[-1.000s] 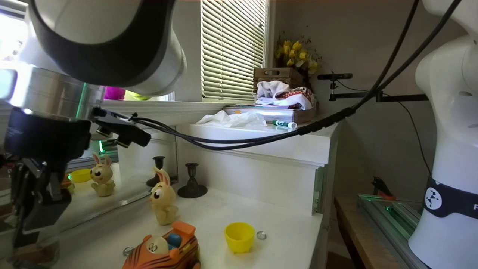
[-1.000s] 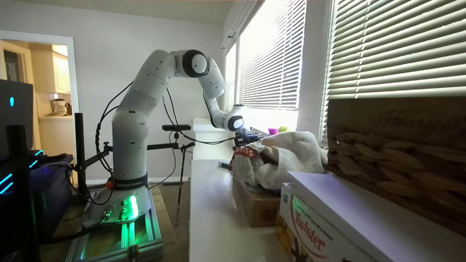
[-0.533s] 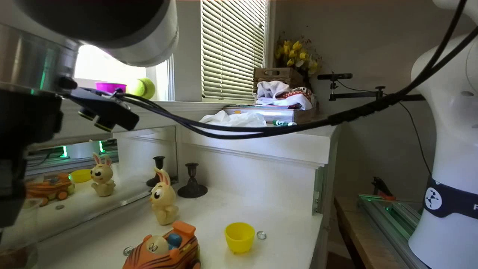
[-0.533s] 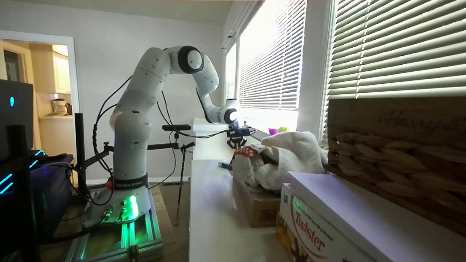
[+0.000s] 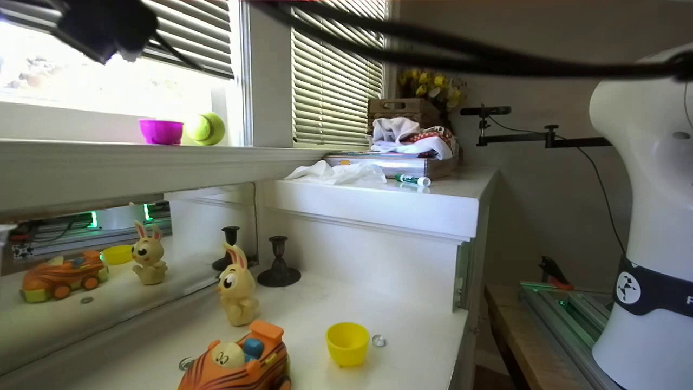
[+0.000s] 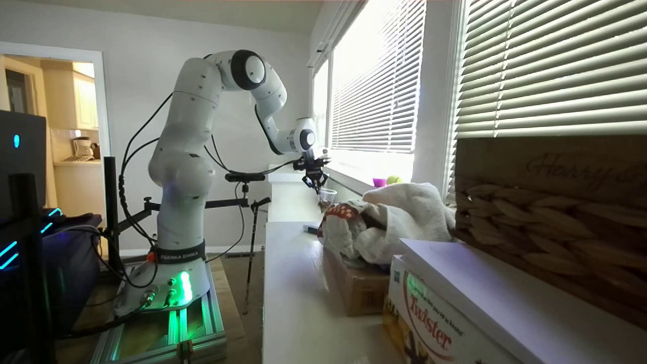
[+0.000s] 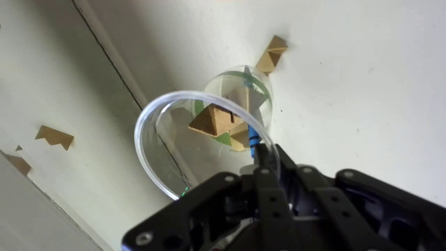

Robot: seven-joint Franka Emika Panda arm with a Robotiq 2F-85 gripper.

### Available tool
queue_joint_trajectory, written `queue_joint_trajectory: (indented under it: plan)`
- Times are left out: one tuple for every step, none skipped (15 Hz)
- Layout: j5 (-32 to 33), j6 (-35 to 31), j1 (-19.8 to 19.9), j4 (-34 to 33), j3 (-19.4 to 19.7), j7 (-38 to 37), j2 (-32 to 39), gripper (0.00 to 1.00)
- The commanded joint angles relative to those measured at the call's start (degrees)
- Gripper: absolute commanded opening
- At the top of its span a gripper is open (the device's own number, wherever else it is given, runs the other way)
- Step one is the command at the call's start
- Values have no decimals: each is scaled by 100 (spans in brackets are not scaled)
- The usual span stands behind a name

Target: Move the clear cup to the top of the counter on the right.

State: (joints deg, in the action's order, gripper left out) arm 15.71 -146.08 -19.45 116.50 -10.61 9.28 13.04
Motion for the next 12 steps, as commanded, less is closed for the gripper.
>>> queue_joint_trajectory:
  plan:
    - [68, 261, -144, 363, -158, -1210, -656, 1]
    - [188, 321, -197, 436, -174, -1627, -813, 1]
    - [200, 355, -212, 499, -215, -1934, -935, 1]
    - [253, 437, -240, 572, -256, -2266, -1105, 1]
    - [347, 508, -249, 655, -295, -2612, -1253, 1]
    - [437, 617, -236, 720, -345, -2921, -1422, 1]
    - [594, 730, -214, 799, -396, -3259, -1582, 1]
    - [671, 875, -178, 849, -467, -3530, -1738, 1]
    - [737, 1048, -143, 893, -541, -3758, -1886, 1]
    - [763, 1202, -103, 938, -612, -3944, -2047, 1]
    - [804, 1312, -54, 1020, -682, -4162, -2215, 1]
    - [814, 1420, -5, 1068, -749, -4326, -2386, 1]
